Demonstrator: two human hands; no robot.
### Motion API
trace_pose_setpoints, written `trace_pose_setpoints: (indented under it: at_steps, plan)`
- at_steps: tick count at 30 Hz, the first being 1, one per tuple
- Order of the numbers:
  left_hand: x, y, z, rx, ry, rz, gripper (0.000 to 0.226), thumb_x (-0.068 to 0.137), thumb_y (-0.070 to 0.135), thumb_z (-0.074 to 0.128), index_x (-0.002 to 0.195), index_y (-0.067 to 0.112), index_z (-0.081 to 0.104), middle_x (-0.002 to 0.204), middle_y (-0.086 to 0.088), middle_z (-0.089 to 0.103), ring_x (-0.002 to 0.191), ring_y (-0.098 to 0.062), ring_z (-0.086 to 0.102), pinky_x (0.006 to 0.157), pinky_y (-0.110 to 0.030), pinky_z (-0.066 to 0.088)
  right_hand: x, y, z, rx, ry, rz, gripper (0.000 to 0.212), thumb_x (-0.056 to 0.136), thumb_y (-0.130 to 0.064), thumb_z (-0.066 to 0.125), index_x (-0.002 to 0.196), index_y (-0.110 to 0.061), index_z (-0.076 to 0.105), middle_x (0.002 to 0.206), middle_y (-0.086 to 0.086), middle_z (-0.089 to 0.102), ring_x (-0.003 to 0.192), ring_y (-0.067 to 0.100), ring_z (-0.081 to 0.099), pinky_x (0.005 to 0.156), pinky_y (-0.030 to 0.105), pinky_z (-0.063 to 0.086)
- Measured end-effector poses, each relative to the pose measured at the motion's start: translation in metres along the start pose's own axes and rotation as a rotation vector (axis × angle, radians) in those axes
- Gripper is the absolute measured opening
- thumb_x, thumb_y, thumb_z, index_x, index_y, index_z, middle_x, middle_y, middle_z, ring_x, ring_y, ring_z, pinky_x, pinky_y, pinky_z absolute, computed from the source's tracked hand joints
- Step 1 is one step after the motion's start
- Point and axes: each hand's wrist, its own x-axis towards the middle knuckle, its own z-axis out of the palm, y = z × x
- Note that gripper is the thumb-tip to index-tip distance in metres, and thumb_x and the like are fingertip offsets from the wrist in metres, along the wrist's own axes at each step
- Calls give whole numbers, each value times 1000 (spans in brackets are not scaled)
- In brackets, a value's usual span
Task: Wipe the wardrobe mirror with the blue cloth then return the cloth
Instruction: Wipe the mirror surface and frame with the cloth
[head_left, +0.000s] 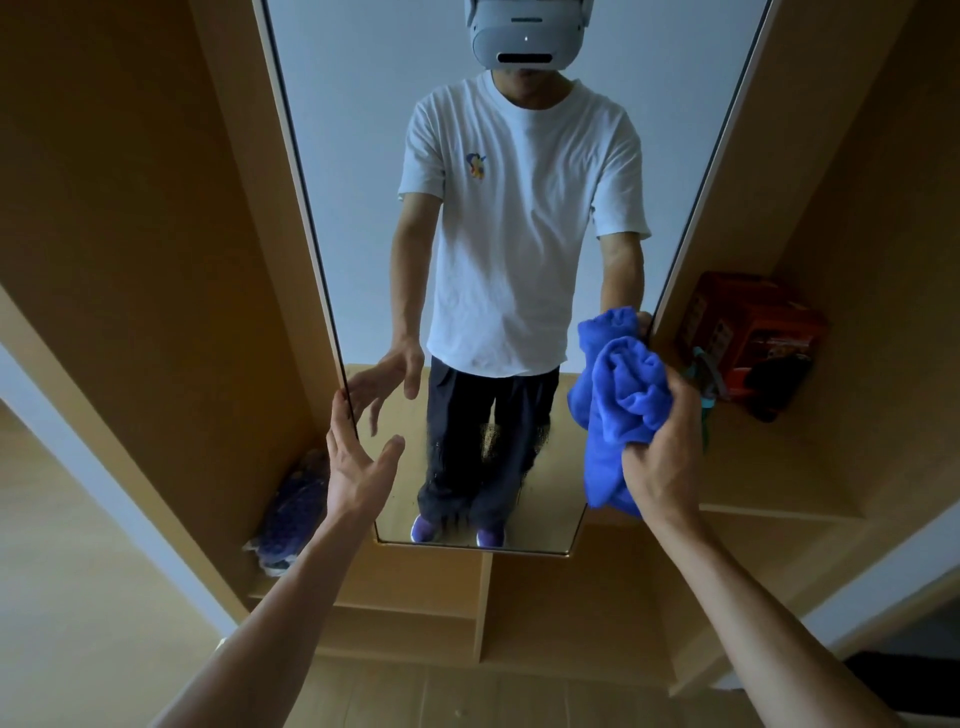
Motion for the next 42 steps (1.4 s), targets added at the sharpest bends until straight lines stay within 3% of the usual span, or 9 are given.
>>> trace_pose_setpoints:
  at_steps: [7, 14, 18, 22, 26, 31, 33, 39, 42]
  plan:
    - [1, -3, 5, 26, 34, -3, 88, 98, 30, 63, 160, 39, 0, 169, 1, 9, 150, -30, 29, 106, -50, 40, -3, -8, 5, 40, 43, 10, 64, 74, 25, 56, 132, -1, 47, 126, 0, 52, 115, -17, 47, 98, 5, 37]
    - [5, -7, 2, -1, 24, 13, 87, 97, 26, 64, 159, 37, 4, 168, 1, 13, 148, -26, 30, 97, -37, 34, -2, -8, 17, 39, 60, -22, 66, 75, 24, 59, 134, -3, 47, 131, 11, 54, 123, 16, 54, 105, 16, 39]
    - [7, -9, -1, -14, 6, 23, 87, 95, 27, 65, 159, 35, 7, 166, 1, 17, 146, -26, 32, 95, -35, 34, -2, -10, 24, 42, 78, -42, 68, 74, 24, 58, 134, -4, 46, 131, 11, 54, 124, 20, 54, 108, 24, 41]
    - [7, -7, -4, -35, -20, 2, 94, 78, 42, 57, 159, 34, 9, 164, 1, 20, 143, -25, 36, 94, -36, 36, -4, -13, 30, 44, 78, -15, 70, 72, 24, 55, 136, -4, 45, 132, 14, 53, 126, 22, 54, 109, 27, 41]
    - [6, -7, -6, -34, -31, 11, 95, 76, 41, 55, 159, 32, 10, 163, -1, 22, 142, -25, 36, 92, -36, 37, -8, -17, 40, 26, 51, -7, 71, 72, 24, 55, 136, -4, 45, 131, 15, 51, 124, 28, 54, 107, 43, 45]
    - [7, -8, -11, -48, -66, 13, 93, 74, 36, 55, 158, 34, 14, 160, 0, 27, 131, -18, 41, 90, -35, 38, -16, -47, 68, 11, -72, -31, 72, 68, 19, 58, 134, -9, 47, 125, 13, 51, 120, 27, 54, 103, 33, 45]
    - [8, -8, -15, -58, -92, 15, 93, 72, 34, 55, 157, 35, 16, 158, -1, 29, 123, -11, 39, 90, -35, 39, -20, -61, 84, 11, -132, -55, 71, 69, 13, 62, 136, -6, 48, 127, 13, 51, 122, 27, 53, 103, 35, 46]
    - [14, -10, -28, -92, -162, -1, 92, 71, 30, 55, 156, 36, 20, 155, 2, 35, 126, -6, 36, 95, -31, 37, -37, -94, 138, -31, -205, -168, 75, 72, 7, 77, 140, -5, 46, 134, 14, 51, 126, 26, 53, 104, 40, 50]
    - [17, -15, -33, -116, -188, -2, 90, 69, 27, 55, 152, 41, 25, 149, 7, 39, 131, -10, 40, 102, -41, 44, -43, -106, 158, -44, -232, -185, 73, 74, 1, 78, 139, -6, 46, 134, 14, 50, 126, 27, 54, 99, 46, 53]
